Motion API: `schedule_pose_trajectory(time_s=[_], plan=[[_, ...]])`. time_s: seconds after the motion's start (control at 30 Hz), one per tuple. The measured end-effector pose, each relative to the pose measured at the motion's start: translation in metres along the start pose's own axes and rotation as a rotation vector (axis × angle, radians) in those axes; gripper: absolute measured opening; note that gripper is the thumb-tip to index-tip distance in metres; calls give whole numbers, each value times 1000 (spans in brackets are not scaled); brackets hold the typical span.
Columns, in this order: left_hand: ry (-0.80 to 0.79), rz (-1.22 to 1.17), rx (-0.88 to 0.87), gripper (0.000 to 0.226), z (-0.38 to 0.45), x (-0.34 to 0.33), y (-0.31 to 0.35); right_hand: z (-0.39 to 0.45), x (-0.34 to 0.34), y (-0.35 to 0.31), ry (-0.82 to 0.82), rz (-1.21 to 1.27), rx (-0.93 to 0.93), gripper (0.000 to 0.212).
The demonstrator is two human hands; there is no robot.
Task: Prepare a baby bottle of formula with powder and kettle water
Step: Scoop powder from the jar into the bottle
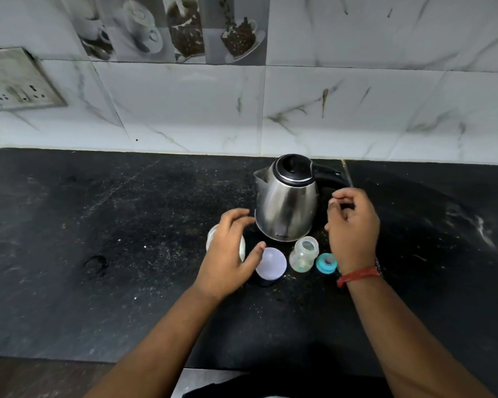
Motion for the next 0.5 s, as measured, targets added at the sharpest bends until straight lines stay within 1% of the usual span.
schedule_pose_trajectory(time_s=[0.1,0.2,0.3,0.4,0.5], plan=[[-166,-65,49,42,6,-44,-1,20,18,41,27,-10,-171,21],[-271,-107,130,51,7,-79,-7,36,23,71,-8,-98,-248,22],[-331,-123,208,58,9,-104,-14,43,7,97,-165,-85,-351,32],[-362,-96,234,65,14,-121,-19,48,-5,109,-302,-56,-378,45],[-395,-70,279,69,16,-134,-25,53,-14,103,-389,-11,-373,58]])
Point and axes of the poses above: each hand's wrist, its own z-axis towards the middle knuckle, its own x-axis out of the back of the hand, y = z × x, the point moved 10 cm from there along z, towards the middle knuckle, and after that the axes turned 7 degrees about -z, right-handed, at the moved point
